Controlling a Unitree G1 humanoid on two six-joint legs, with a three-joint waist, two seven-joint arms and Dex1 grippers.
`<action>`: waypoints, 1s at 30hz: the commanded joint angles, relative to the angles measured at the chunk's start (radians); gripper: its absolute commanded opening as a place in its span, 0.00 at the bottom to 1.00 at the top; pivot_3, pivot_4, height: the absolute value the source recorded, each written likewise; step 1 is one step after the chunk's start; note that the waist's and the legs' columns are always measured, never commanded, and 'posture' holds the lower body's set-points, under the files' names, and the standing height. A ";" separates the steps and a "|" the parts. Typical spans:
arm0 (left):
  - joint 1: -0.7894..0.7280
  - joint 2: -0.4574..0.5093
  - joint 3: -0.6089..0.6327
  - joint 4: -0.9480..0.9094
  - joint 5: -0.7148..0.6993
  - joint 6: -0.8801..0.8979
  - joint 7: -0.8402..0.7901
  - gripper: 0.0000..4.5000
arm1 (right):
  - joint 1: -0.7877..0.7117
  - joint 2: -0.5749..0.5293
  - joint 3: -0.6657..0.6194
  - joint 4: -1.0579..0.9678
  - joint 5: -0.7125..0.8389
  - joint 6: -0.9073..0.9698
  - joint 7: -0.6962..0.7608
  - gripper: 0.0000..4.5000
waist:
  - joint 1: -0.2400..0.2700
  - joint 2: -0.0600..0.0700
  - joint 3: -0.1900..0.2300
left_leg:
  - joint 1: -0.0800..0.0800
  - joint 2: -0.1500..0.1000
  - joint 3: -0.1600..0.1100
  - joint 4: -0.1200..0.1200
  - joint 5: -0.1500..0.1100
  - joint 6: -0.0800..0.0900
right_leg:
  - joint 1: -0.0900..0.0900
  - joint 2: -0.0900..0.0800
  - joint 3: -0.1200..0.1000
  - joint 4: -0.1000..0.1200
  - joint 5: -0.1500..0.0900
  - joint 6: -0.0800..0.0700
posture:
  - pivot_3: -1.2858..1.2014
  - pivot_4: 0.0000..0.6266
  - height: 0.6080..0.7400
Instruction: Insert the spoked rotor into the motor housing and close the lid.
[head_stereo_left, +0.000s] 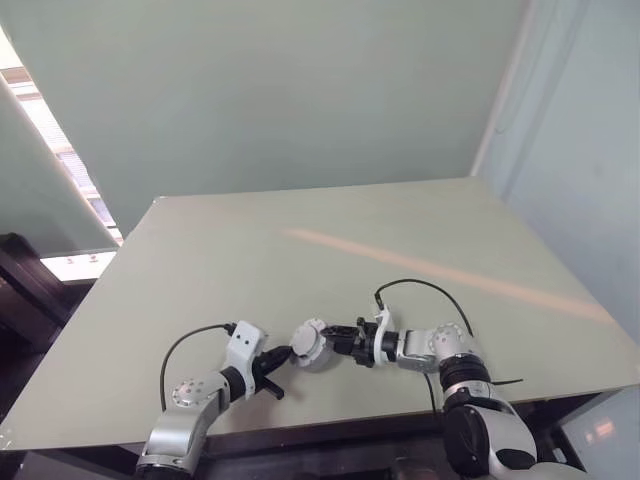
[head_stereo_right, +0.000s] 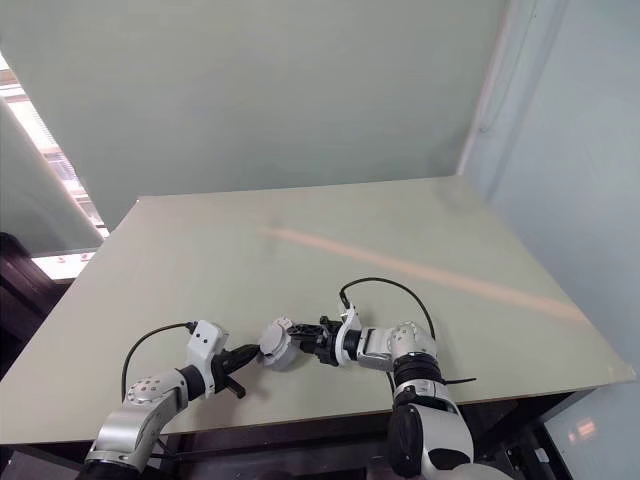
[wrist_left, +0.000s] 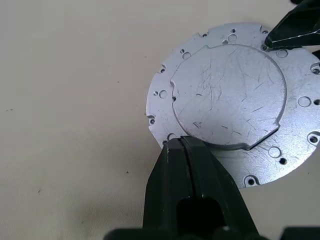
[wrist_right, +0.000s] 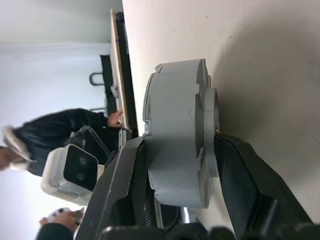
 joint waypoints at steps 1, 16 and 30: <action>-0.008 -0.030 -0.037 0.008 -0.004 0.008 -0.008 0.00 | -0.020 0.035 0.034 -0.041 0.042 -0.012 0.036 0.40 | 0.000 0.000 0.000 | 0.000 0.000 0.000 0.000 0.000 0.000 | 0.000 0.000 0.000 0.000 0.000 0.000 | 0.52 0.00 1.00; -0.022 -0.031 0.151 -0.078 -0.162 0.219 0.038 0.44 | -0.004 0.023 0.035 -0.031 0.038 -0.035 0.015 0.40 | -0.009 0.000 0.000 | 0.000 0.000 0.000 -0.001 0.000 0.000 | -0.001 0.000 0.000 0.000 0.000 0.000 | 0.52 0.00 1.00; 0.004 -0.157 0.511 -0.136 -0.548 0.421 0.252 1.00 | 0.003 0.064 -0.096 -0.012 0.148 -0.055 -0.013 0.40 | -0.020 -0.005 0.003 | -0.004 0.000 -0.001 -0.001 0.000 0.000 | -0.003 0.000 0.000 -0.002 0.000 0.000 | 0.52 0.00 1.00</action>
